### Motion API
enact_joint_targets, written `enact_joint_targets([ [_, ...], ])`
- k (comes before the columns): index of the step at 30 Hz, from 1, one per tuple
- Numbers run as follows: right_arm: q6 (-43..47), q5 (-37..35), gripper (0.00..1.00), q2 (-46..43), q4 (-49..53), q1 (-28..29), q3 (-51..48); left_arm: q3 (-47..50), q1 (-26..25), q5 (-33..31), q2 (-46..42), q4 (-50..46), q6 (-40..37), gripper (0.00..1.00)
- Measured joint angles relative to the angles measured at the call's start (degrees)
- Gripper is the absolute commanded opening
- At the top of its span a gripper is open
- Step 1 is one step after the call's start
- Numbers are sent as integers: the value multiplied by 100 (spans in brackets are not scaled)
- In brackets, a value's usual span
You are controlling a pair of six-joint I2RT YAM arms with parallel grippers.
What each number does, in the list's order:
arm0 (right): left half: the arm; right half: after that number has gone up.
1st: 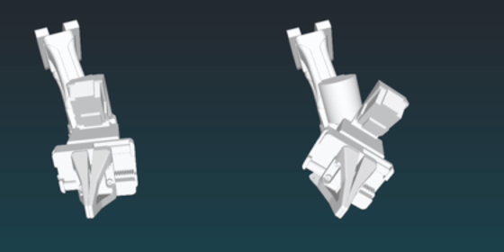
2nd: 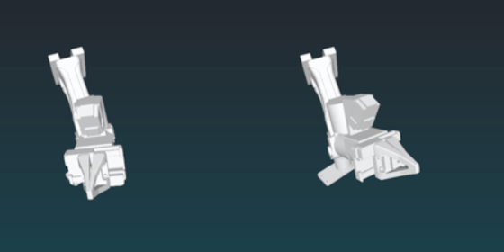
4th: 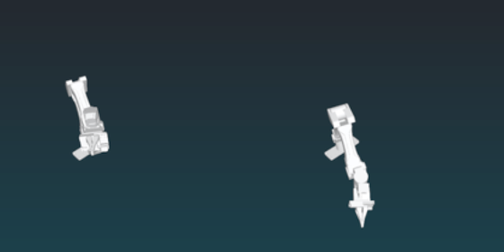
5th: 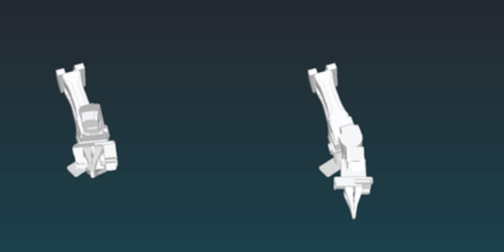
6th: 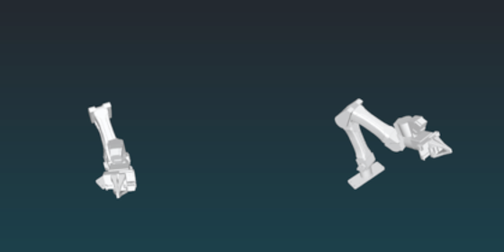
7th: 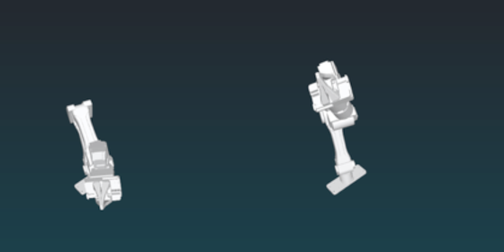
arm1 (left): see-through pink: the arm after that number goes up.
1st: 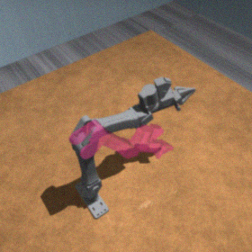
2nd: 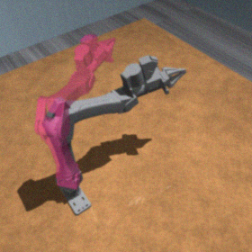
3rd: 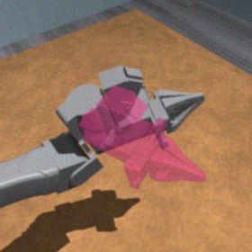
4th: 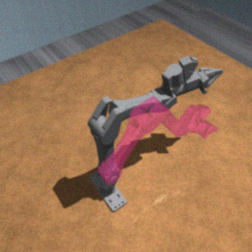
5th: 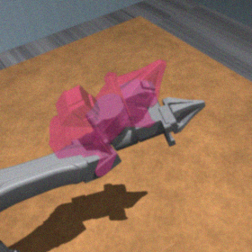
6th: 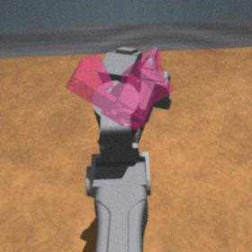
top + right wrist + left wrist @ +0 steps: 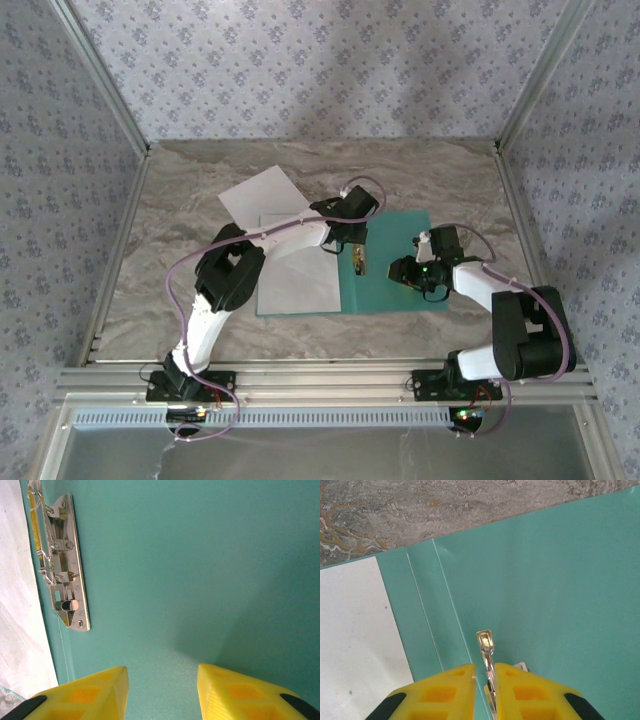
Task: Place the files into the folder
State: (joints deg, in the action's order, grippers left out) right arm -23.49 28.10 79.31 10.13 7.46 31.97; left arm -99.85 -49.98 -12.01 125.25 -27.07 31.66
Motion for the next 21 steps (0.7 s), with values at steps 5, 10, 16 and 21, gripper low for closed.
enact_joint_targets([
  [5, -2, 2, 42, -4, 0, 0, 0, 0, 50, -2, -186, -260, -55, 25],
  [10, -44, 2, 44, -208, 85, 0, 2, 313, 369, 11, -1043, -332, -9, 33],
  [16, -153, 48, 45, -535, 214, 2, 107, 1401, 1381, 348, -2164, -120, 249, 44],
  [21, -273, 87, 45, -693, 214, 59, 181, 2415, 2347, 944, -2326, 245, 487, 45],
])
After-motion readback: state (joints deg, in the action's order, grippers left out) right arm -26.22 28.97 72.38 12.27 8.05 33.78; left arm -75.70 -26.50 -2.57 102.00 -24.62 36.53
